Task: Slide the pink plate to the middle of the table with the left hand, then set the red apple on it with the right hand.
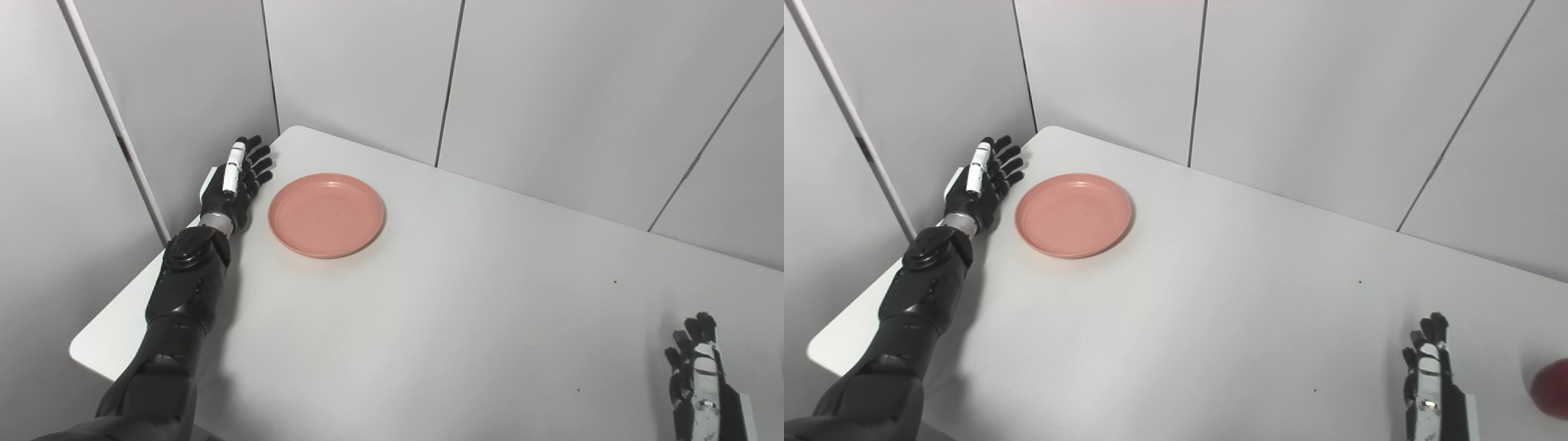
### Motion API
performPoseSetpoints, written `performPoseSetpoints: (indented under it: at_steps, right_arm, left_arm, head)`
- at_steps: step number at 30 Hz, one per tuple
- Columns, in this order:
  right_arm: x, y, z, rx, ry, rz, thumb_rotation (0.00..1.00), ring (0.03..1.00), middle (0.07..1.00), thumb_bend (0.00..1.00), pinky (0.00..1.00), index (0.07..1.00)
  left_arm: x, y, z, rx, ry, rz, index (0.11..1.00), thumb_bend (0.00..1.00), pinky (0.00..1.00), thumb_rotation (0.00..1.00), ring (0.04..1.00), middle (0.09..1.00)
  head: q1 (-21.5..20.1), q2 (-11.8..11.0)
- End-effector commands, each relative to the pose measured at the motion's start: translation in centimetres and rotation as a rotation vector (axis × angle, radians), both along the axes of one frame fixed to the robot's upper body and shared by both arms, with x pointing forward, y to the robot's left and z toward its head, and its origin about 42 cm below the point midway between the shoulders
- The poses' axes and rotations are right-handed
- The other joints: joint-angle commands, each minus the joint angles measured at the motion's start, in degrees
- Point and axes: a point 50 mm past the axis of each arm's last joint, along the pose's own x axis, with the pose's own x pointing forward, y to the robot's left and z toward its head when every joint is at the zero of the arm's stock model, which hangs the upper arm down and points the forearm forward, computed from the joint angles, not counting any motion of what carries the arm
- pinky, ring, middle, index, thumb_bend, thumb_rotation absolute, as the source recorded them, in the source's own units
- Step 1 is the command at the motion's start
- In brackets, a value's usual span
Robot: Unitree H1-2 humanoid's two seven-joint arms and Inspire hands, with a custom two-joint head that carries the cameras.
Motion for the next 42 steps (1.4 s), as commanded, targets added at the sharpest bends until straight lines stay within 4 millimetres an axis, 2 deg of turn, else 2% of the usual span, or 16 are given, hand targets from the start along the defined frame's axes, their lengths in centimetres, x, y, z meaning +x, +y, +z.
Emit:
performPoseSetpoints:
  at_steps: [1, 6, 16, 27, 35, 42]
  right_arm:
    - [0.3, 0.1, 1.4, 0.000, -0.045, 0.008, 1.00, 1.000, 1.000, 0.01, 1.00, 1.000]
    - [0.4, 0.1, 1.4, -0.005, -0.046, 0.010, 1.00, 1.000, 1.000, 0.01, 1.00, 1.000]
    - [0.4, 0.4, 1.6, -0.001, -0.035, 0.004, 1.00, 1.000, 1.000, 0.00, 1.00, 1.000]
    - [0.3, 0.5, 1.6, -0.007, -0.036, 0.005, 1.00, 1.000, 1.000, 0.01, 1.00, 1.000]
    - [0.2, 0.7, 1.8, -0.013, -0.039, -0.001, 1.00, 1.000, 1.000, 0.00, 1.00, 1.000]
    - [0.2, 0.8, 1.8, -0.012, -0.047, 0.002, 1.00, 1.000, 1.000, 0.00, 1.00, 1.000]
  left_arm:
    - [1.2, -0.5, 1.4, 0.024, -0.027, -0.037, 0.873, 0.33, 0.91, 1.00, 0.900, 0.894]
    - [1.6, -0.7, 0.8, 0.019, -0.014, -0.050, 0.847, 0.35, 0.87, 1.00, 0.876, 0.869]
    - [2.0, -2.3, 0.4, 0.001, -0.022, -0.091, 0.814, 0.35, 0.82, 1.00, 0.841, 0.839]
    - [2.3, -3.8, 0.4, -0.022, -0.031, -0.159, 0.831, 0.37, 0.84, 1.00, 0.857, 0.857]
    - [2.1, -5.2, 0.4, -0.039, -0.021, -0.205, 0.844, 0.35, 0.81, 1.00, 0.852, 0.863]
    - [2.0, -6.6, 0.2, -0.041, -0.006, -0.229, 0.838, 0.34, 0.83, 1.00, 0.851, 0.858]
  head:
    - [-0.07, 0.01]
    - [-0.18, -0.06]
    - [-0.47, -0.18]
    - [-0.80, -0.10]
    - [-1.28, 0.11]
    - [-1.71, 0.39]
